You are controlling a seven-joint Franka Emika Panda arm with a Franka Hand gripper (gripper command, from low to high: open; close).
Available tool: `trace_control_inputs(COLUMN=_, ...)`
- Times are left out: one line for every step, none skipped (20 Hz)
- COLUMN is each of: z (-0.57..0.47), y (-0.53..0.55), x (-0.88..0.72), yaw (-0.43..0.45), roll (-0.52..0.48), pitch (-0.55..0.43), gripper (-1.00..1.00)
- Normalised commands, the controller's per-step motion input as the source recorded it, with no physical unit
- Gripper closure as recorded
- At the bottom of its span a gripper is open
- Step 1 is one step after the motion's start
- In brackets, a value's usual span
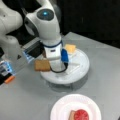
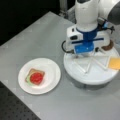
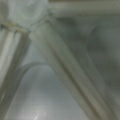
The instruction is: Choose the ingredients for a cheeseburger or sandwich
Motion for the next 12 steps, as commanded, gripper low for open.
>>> trace_control_inputs(z=0.07, y=0.21, x=0.05, yaw=-0.054, roll=0.229, pitch=0.073, gripper=-1.0)
trace_control_inputs(z=0.09, y=0.26, x=0.06, yaw=-0.085, roll=0.28, pitch=0.083, gripper=-1.0)
trace_control_inputs(z=0.12, y=0.3, x=0.08, yaw=-0.125, roll=0.311, pitch=0.092, gripper=-1.0)
trace_control_inputs(z=0.15, y=0.33, x=0.09, yaw=-0.174, roll=0.312, pitch=0.092, gripper=-1.0)
trace_control_inputs(z=0.18, y=0.35, x=0.1, yaw=-0.221, roll=0.301, pitch=0.085, gripper=-1.0)
trace_control_inputs(z=0.21, y=0.36, x=0.11, yaw=-0.259, roll=0.291, pitch=0.09, gripper=-1.0)
trace_control_inputs(z=0.23, y=0.37, x=0.13, yaw=-0.276, roll=0.297, pitch=0.105, gripper=-1.0)
trace_control_inputs(z=0.24, y=0.36, x=0.15, yaw=-0.29, roll=0.326, pitch=0.131, gripper=-1.0)
trace_control_inputs(z=0.24, y=0.35, x=0.16, yaw=-0.289, roll=0.318, pitch=0.135, gripper=-1.0)
trace_control_inputs(z=0.24, y=0.33, x=0.17, yaw=-0.281, roll=0.291, pitch=0.134, gripper=-1.0)
trace_control_inputs(z=0.22, y=0.3, x=0.16, yaw=-0.252, roll=0.26, pitch=0.129, gripper=-1.0)
trace_control_inputs(z=0.18, y=0.26, x=0.16, yaw=-0.258, roll=0.208, pitch=0.112, gripper=-1.0)
